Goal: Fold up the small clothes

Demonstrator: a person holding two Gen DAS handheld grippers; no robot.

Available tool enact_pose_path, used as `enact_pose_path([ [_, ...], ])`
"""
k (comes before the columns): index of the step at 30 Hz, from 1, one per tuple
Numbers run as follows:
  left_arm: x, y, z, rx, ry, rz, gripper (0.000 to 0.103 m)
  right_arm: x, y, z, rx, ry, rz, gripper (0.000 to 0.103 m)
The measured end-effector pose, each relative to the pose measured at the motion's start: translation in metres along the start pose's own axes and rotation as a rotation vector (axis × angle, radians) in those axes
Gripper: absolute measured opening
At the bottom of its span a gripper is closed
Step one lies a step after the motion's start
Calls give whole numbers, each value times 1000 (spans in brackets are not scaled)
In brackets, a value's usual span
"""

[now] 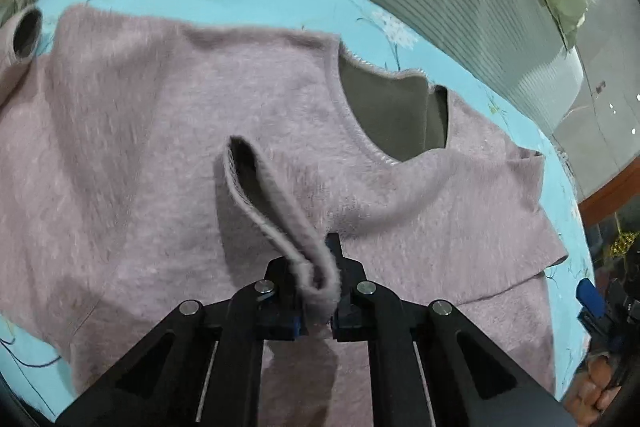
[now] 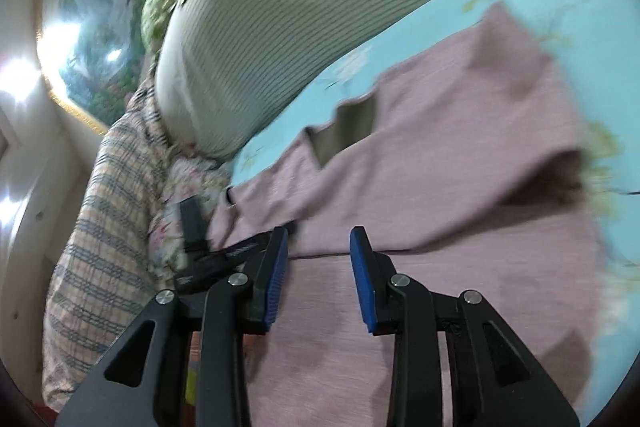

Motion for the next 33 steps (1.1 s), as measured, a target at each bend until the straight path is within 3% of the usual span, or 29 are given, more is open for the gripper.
enact_pose_path([
  [3,13,-4,-32,92,118,35,3,24,34,-24,-109,76,4,34],
  [6,21,-38,-49,213,165,28,3,48,64,-27,-199,104,3,34],
  [11,27,-53,-67,185,239,-22,3,77,98,9,-306,44,-8,40],
  [17,24,-67,-83,258,319,-55,3,84,109,61,-323,-58,-42,46],
  [21,18,-71,-86,240,324,-72,3,84,116,77,-335,-77,-49,57],
  [23,14,-71,-85,243,311,-70,3,83,118,86,-329,-91,-48,57],
  [24,13,-71,-84,243,308,-67,3,83,118,87,-325,-93,-57,52],
  [25,11,-70,-81,245,300,-66,3,83,118,89,-318,-107,-66,9],
  [30,11,-60,-76,209,290,-65,3,102,123,59,-355,-29,-67,7],
  [33,10,-51,-66,210,272,-31,3,94,136,66,-398,-73,-63,7],
])
Point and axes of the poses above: each gripper's, at about its wrist camera, not at the fingertips, and z roughly the way its jaws point, y to its right, x to its top, the point moved 10 cm from there along z, roughly the way its jaws point, and after that the axes turned 6 degrees about -x, right-handed, at the moved point
